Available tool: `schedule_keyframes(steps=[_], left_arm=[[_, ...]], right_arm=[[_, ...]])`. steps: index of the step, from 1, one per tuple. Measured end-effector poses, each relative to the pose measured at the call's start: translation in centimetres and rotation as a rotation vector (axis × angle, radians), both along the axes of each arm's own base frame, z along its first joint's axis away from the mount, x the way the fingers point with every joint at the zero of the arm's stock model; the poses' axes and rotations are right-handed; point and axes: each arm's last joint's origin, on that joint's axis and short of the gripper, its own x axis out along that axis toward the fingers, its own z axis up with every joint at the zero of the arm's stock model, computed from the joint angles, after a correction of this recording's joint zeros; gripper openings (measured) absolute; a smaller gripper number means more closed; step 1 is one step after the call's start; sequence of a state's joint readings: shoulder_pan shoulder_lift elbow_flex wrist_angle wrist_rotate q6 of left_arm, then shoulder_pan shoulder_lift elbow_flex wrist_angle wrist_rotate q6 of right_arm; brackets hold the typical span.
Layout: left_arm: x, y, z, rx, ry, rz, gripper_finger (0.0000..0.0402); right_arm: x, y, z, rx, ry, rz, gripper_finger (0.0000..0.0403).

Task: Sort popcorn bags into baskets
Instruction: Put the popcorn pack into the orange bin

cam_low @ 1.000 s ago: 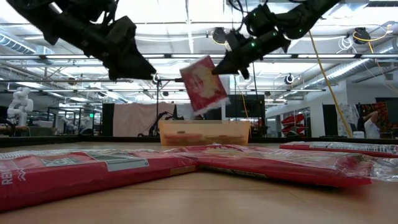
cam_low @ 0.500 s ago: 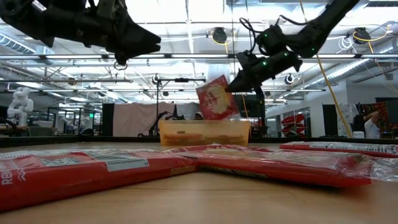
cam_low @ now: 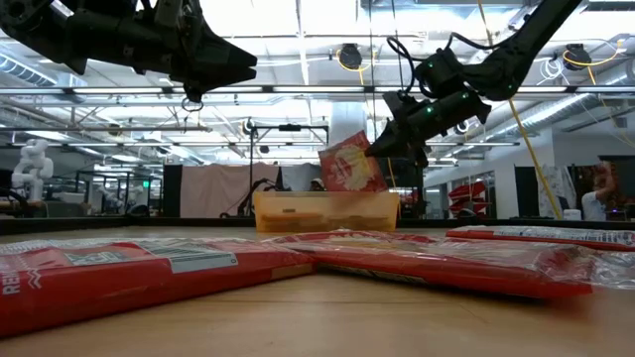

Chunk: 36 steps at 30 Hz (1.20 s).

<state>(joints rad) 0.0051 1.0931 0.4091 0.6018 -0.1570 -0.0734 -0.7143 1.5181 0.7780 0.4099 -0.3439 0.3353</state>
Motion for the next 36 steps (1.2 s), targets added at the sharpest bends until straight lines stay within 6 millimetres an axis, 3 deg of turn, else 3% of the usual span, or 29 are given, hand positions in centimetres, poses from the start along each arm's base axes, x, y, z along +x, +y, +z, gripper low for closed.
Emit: schedule_keyframes(steps=[21, 27, 36], left_arm=[[0.0, 0.0, 0.0, 0.016, 0.003, -0.001, 0.0152], [-0.1, 0.0, -0.6, 0.011, 0.067, 0.000, 0.0152], [-0.5, -1.3, -2.3, -0.063, 0.239, -0.051, 0.0154]], right_arm=[[-0.3, -0.5, 0.1, -0.108, 0.034, -0.105, 0.0154], [1.6, 2.0, 0.1, -0.126, 0.029, 0.036, 0.0156], [5.0, 8.7, 0.1, -0.323, 0.053, 0.375, 0.0156]])
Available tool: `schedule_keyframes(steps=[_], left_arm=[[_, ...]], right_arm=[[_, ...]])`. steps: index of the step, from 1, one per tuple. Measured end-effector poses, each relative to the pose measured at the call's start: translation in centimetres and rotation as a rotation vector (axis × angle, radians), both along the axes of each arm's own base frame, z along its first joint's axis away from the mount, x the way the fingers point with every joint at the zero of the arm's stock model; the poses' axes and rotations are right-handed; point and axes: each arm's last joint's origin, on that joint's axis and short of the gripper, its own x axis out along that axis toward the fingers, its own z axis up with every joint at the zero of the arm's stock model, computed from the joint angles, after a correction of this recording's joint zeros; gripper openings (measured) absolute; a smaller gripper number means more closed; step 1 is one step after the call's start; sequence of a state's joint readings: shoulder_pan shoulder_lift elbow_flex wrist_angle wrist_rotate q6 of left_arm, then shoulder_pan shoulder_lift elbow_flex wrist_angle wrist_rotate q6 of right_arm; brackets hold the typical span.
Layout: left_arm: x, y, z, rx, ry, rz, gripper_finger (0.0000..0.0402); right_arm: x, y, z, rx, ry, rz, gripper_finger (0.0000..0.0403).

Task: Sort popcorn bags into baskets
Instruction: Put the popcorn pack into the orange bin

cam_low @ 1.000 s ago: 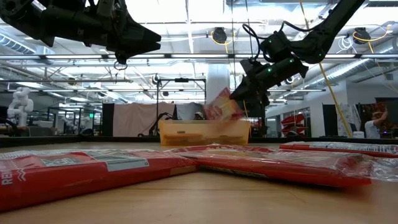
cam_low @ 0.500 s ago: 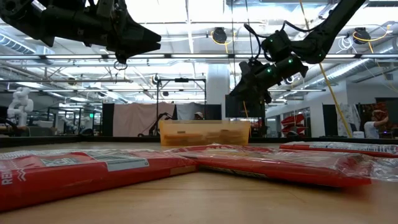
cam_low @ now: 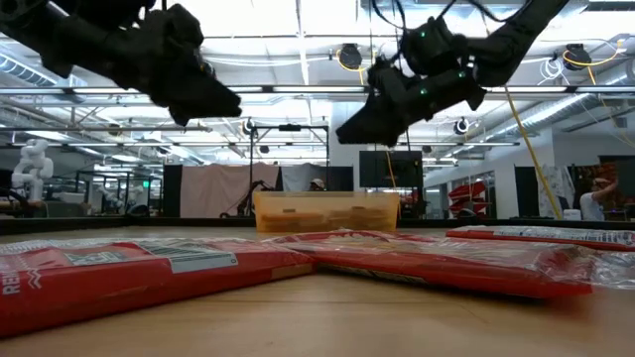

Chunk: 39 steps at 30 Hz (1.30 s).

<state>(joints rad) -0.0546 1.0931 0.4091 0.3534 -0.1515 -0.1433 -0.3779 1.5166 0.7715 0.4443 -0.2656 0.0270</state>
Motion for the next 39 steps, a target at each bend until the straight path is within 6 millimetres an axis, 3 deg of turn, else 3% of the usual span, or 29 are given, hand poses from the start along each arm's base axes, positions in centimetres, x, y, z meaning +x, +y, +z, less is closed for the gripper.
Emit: schedule_keyframes(steps=[7, 13, 18, 22, 31, 35, 39], left_arm=[[-0.9, -4.2, -0.8, -0.108, 0.085, -0.144, 0.0208], [-1.9, -7.2, -0.8, -0.239, 0.098, -0.194, 0.0262], [-2.0, -8.9, -2.0, -0.261, 0.158, -0.211, 0.0270], [-0.7, -10.4, -3.4, -0.241, 0.171, -0.243, 0.0271], [3.6, -13.8, -7.1, 0.039, 0.294, -0.318, 0.0271], [4.9, -13.4, -9.4, 0.084, 0.360, -0.248, 0.0271], [5.6, -12.0, -10.2, 0.092, 0.397, -0.160, 0.0271]], right_arm=[[1.0, 3.6, -0.1, -0.111, 0.011, 0.161, 0.0156], [1.3, 4.7, -0.1, -0.125, 0.013, 0.205, 0.0155], [1.4, 5.3, -0.1, -0.115, 0.011, 0.218, 0.0155], [1.5, 5.9, -0.1, -0.108, 0.008, 0.233, 0.0155], [1.7, 6.7, -0.1, -0.130, 0.011, 0.217, 0.0155], [1.7, 7.0, -0.1, -0.126, 0.015, 0.224, 0.0155], [1.7, 7.1, -0.1, -0.125, 0.017, 0.228, 0.0155]])
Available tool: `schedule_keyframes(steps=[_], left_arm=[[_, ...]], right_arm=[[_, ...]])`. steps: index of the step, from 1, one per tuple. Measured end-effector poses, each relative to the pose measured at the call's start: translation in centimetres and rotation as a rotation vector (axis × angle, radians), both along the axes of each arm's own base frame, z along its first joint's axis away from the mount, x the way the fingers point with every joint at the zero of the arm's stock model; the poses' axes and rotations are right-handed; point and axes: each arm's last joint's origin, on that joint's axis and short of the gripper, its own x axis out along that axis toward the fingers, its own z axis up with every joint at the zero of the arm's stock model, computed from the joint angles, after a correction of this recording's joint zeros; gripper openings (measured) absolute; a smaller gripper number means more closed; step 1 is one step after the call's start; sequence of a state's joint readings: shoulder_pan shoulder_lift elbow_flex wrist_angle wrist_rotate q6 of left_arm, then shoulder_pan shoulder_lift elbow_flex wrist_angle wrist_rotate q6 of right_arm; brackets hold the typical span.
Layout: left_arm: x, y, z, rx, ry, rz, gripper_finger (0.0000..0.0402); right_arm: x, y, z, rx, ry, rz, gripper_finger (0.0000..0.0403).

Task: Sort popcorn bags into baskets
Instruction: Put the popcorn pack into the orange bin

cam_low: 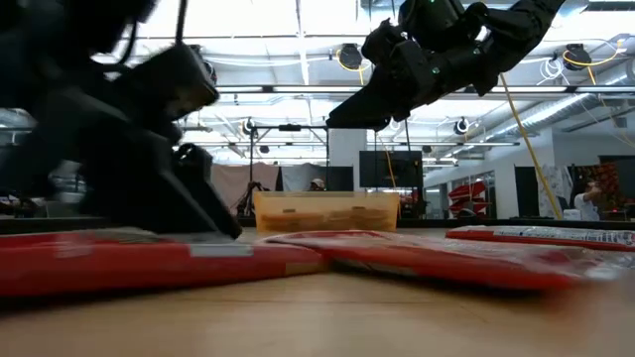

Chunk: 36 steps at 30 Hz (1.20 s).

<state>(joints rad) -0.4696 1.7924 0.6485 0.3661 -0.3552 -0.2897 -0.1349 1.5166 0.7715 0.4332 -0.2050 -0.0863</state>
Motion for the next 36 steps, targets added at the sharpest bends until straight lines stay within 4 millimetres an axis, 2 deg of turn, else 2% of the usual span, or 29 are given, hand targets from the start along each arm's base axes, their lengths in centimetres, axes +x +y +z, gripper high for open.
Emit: schedule_keyframes(steps=[4, 8, 12, 15, 19, 27, 32, 36], left_arm=[[0.0, 2.5, 0.6, 0.138, 0.047, 0.076, 0.0271], [-0.4, 5.6, 2.6, 0.256, 0.087, 0.150, 0.0271], [-1.0, 8.0, 5.9, 0.160, 0.048, 0.251, 0.0271], [-2.2, 8.7, 6.9, -0.008, 0.106, 0.260, 0.0271], [-3.3, 7.6, 7.0, -0.204, 0.205, 0.239, 0.0271], [-4.9, 2.8, 6.6, -0.336, 0.237, 0.289, 0.0271], [-6.0, 0.4, 5.3, -0.240, 0.234, 0.301, 0.0271], [-6.3, -0.4, 3.5, -0.167, 0.257, 0.339, 0.0271]], right_arm=[[0.0, -0.1, 0.0, -0.009, 0.005, -0.017, 0.0155], [-0.1, -0.3, -0.3, -0.047, 0.033, -0.108, 0.0155], [-0.3, -0.5, -0.6, -0.070, 0.081, -0.167, 0.0155], [-0.5, -0.5, -1.0, -0.068, 0.119, -0.164, 0.0155], [-0.7, -0.4, -1.4, -0.067, 0.140, -0.162, 0.0155], [-1.5, -0.3, -2.5, -0.070, 0.091, -0.164, 0.0155], [-1.6, -0.3, -2.4, -0.073, 0.035, -0.162, 0.0155], [-1.6, -0.3, -2.3, -0.078, 0.026, -0.159, 0.0155]])
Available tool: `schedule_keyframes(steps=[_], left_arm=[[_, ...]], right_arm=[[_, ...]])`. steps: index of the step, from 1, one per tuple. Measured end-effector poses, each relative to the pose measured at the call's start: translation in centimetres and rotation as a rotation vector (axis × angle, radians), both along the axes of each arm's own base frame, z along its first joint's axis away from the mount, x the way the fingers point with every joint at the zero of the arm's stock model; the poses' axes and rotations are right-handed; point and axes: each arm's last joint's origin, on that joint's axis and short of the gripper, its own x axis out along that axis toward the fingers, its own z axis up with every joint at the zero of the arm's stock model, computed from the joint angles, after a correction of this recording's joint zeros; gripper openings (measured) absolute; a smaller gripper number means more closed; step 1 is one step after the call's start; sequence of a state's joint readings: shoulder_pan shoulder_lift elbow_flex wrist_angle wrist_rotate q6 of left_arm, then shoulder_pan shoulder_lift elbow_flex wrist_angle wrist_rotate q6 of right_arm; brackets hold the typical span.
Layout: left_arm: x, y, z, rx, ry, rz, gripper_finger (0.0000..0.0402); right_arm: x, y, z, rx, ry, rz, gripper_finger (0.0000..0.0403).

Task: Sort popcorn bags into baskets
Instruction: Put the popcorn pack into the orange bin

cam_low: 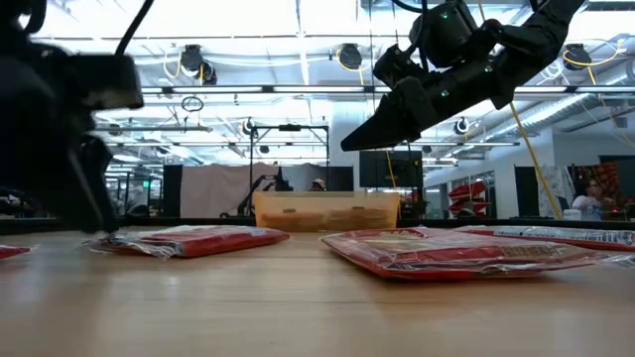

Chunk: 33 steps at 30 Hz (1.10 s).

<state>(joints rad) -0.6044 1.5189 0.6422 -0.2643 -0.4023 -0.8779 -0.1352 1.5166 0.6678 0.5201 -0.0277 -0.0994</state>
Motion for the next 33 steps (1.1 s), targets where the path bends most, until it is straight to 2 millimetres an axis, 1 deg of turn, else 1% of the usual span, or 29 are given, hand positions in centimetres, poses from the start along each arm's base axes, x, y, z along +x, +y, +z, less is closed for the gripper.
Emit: schedule_keyframes(steps=[3, 9, 11, 13, 15, 17, 21, 22, 23, 24, 26, 29, 31, 33], left_arm=[[0.0, -0.2, -1.1, 0.012, 0.029, 0.027, 0.0279], [0.6, -0.5, -2.3, 0.051, 0.014, 0.047, 0.0323], [0.8, -0.2, -2.6, 0.065, 0.019, 0.055, 0.0324], [1.1, 0.1, -2.8, 0.079, 0.018, 0.043, 0.0301], [1.5, 0.4, -2.8, 0.089, 0.012, 0.033, 0.0257], [1.9, 0.9, -2.8, 0.099, 0.008, 0.028, 0.0198], [2.7, 2.0, -2.7, 0.130, -0.013, 0.047, 0.0066], [2.9, 2.3, -2.5, 0.139, -0.026, 0.055, 0.0037], [3.1, 2.7, -2.4, 0.150, -0.037, 0.059, 0.0021], [3.2, 3.1, -2.1, 0.164, -0.048, 0.062, 0.0016], [3.6, 3.9, -1.4, 0.182, -0.079, 0.051, 0.0020], [4.2, 5.4, 0.9, 0.174, -0.170, 0.081, 0.0022], [4.3, 6.8, 2.4, 0.179, -0.212, 0.110, 0.0013], [4.2, 8.1, 4.1, 0.191, -0.269, 0.139, 0.0006]], right_arm=[[0.0, 0.0, 0.0, -0.004, 0.001, 0.002, 0.0155], [0.0, 0.0, 0.1, -0.017, -0.005, 0.007, 0.0155], [0.0, 0.0, 0.1, -0.018, -0.008, 0.007, 0.0155], [0.1, 0.0, 0.2, -0.019, -0.018, 0.007, 0.0155], [0.1, 0.0, 0.4, -0.021, -0.037, 0.007, 0.0155], [0.2, 0.0, 0.5, -0.016, -0.057, 0.005, 0.0155], [0.4, 0.0, 0.9, -0.006, -0.103, 0.000, 0.0155], [0.4, 0.1, 1.0, -0.006, -0.108, 0.004, 0.0155], [0.4, 0.2, 1.0, -0.009, -0.113, 0.007, 0.0155], [0.4, 0.3, 1.1, -0.011, -0.119, 0.014, 0.0155], [0.5, 0.8, 1.2, -0.020, -0.135, 0.033, 0.0155], [0.7, 2.0, 1.5, -0.068, -0.155, 0.086, 0.0155], [0.7, 2.9, 1.5, -0.110, -0.158, 0.124, 0.0155], [0.8, 3.7, 1.5, -0.152, -0.151, 0.114, 0.0155]])
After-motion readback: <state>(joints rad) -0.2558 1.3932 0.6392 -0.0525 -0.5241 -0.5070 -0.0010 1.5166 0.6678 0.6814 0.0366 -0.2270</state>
